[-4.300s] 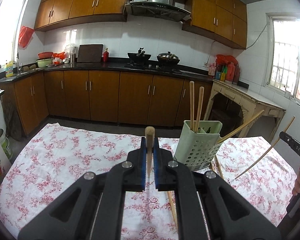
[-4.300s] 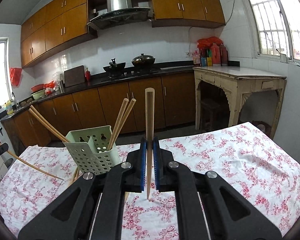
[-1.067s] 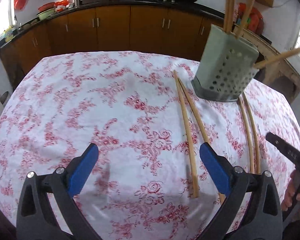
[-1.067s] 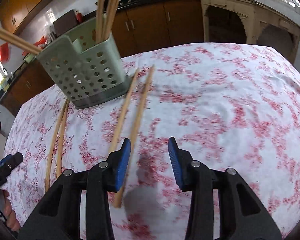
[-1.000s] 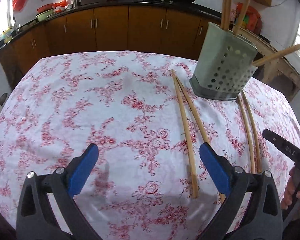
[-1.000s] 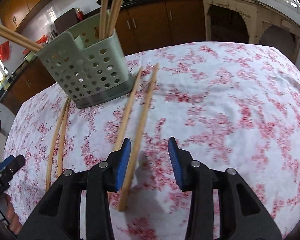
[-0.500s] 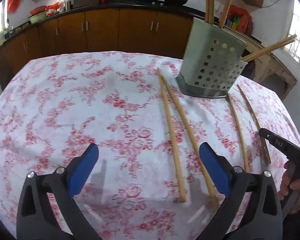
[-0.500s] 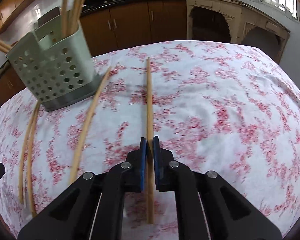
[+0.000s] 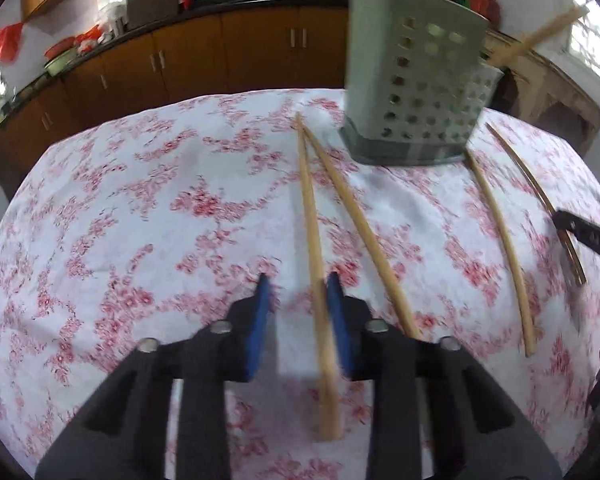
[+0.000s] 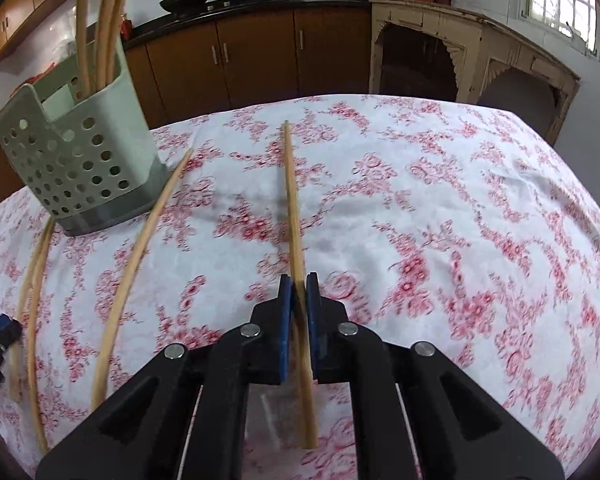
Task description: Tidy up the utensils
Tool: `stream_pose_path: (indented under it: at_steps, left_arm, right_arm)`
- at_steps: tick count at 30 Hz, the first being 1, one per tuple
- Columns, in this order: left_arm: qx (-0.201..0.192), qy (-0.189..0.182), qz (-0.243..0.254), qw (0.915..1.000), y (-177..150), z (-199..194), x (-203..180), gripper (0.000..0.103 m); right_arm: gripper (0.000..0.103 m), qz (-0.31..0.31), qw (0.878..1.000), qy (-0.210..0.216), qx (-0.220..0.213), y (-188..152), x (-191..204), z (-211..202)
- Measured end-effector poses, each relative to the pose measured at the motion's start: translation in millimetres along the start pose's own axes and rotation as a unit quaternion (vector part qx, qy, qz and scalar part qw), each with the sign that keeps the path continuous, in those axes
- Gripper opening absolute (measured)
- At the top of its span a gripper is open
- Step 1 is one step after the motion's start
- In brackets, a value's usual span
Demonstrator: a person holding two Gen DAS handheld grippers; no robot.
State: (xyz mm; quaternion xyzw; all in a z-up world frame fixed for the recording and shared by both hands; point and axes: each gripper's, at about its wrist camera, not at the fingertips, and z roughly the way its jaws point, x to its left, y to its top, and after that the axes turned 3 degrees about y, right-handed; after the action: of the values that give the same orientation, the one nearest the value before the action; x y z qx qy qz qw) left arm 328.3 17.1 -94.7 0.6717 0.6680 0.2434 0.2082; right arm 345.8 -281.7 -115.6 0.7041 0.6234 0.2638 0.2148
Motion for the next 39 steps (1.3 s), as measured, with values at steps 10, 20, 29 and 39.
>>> stream_pose_path:
  at_steps: [10, 20, 29, 39]
  left_arm:
    - [-0.004, -0.036, -0.02, 0.9991, -4, -1, 37, 0.033]
    - [-0.006, -0.059, 0.015, 0.9982, -10, -8, 29, 0.021]
    - [-0.006, -0.083, 0.02, 0.9964, -18, -14, 13, 0.02]
    - [-0.006, -0.069, 0.017, 0.9974, -17, -14, 16, 0.02]
  right_arm:
    - [0.029, 0.004, 1.0, 0.021, -0.004, -6, -6, -4]
    - [0.052, -0.029, 0.999, 0.014, 0.002, -15, 1, -12]
    - [0.028, -0.004, 1.0, 0.022, -0.004, -18, -11, -19]
    - [0.027, -0.023, 0.999, 0.023, -0.002, -19, -4, -20]
